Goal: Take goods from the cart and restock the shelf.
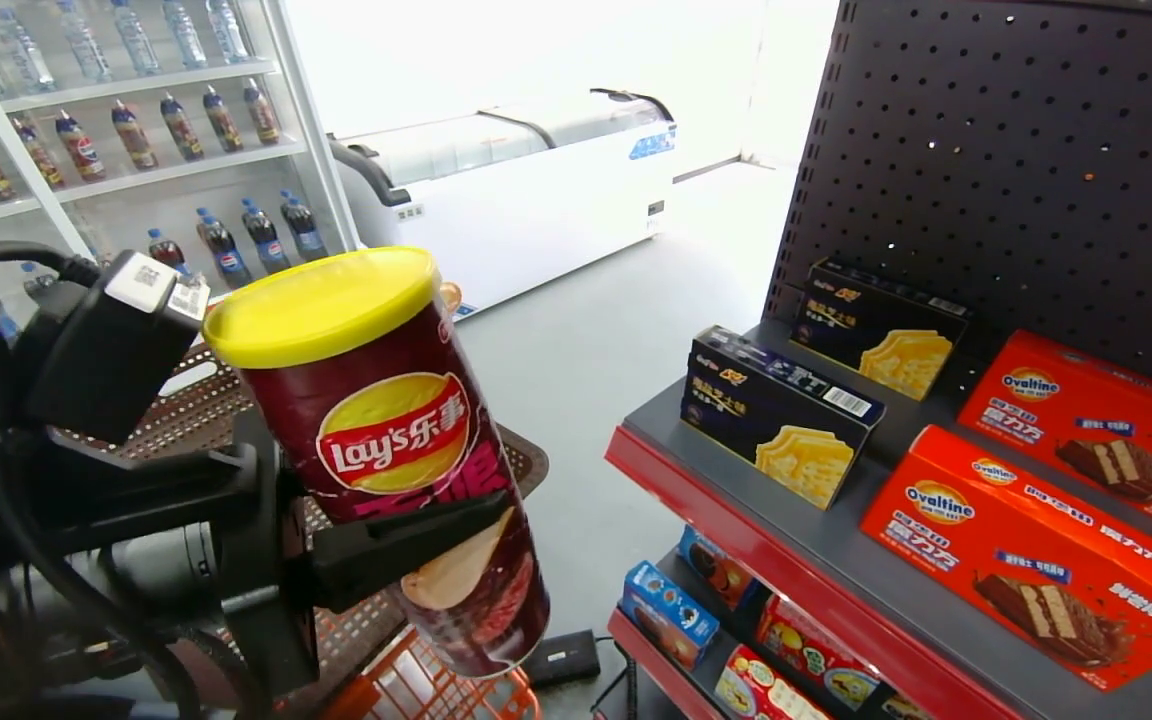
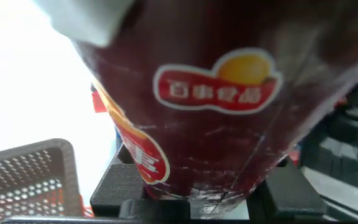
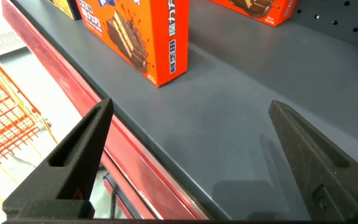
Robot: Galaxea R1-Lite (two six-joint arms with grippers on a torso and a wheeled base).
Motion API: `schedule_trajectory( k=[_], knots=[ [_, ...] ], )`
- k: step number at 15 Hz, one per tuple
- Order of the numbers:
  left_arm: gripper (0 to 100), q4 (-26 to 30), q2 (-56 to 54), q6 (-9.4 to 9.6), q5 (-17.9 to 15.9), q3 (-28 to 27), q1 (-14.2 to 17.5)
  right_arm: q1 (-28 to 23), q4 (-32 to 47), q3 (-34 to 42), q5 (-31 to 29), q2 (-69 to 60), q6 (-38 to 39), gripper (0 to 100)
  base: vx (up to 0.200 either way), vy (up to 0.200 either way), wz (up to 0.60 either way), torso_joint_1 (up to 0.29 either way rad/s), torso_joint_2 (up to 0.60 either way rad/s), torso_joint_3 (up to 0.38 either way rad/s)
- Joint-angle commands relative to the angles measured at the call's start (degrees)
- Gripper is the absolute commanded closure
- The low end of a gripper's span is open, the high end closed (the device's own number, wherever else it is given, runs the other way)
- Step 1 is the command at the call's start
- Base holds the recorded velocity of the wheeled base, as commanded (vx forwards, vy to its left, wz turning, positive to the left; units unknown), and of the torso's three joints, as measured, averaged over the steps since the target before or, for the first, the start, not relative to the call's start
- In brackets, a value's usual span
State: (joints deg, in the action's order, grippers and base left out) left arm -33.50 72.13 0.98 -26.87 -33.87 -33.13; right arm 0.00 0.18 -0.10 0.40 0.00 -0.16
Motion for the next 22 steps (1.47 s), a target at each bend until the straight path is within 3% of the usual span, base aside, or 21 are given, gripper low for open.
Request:
schedule_trajectory(
  k=[1, 2, 3, 7, 17, 19, 22],
  knots=[
    [100, 1.24, -1.29, 0.34, 0.06, 0.29, -1.85, 0.0, -0.01, 0.01, 0.04, 0.0, -0.02, 0, 0.0, 0.0, 0.0, 0.0, 0.0, 0.0],
    [100, 3.62, -2.26, 2.01, -0.03, 0.82, -2.2, 0.0, -0.01, 0.01, 0.04, 0.0, -0.02, 0, 0.0, 0.0, 0.0, 0.0, 0.0, 0.0],
    [100, 4.41, -2.79, 2.45, -0.11, 1.26, -2.81, 0.0, -0.01, 0.01, 0.04, 0.0, -0.02, 0, 0.0, 0.0, 0.0, 0.0, 0.0, 0.0],
    [100, 4.41, -3.49, 2.45, -0.11, 2.4, -4.04, 0.0, -0.01, 0.01, 0.04, 0.0, -0.02, 0, 0.0, 0.0, 0.0, 0.0, 0.0, 0.0],
    [100, 4.06, -3.58, 2.45, -2.49, 1.87, -4.31, 0.0, -0.01, 0.01, 0.04, 0.0, -0.02, 0, 0.0, 0.0, -0.6, 0.003, 0.0, 0.001],
    [100, 4.06, -3.58, 2.36, -2.49, 1.17, -6.59, 0.0, -0.01, 0.01, 0.04, 0.0, -0.02, 0, 0.0, 0.0, -0.6, 0.002, 0.0, 0.0],
    [100, 4.06, -3.49, 2.36, -2.58, -0.32, -7.21, 0.0, -0.01, 0.01, 0.04, 0.0, -0.02, 0, 0.0, 0.0, -0.6, 0.001, 0.0, 0.001]
  ],
)
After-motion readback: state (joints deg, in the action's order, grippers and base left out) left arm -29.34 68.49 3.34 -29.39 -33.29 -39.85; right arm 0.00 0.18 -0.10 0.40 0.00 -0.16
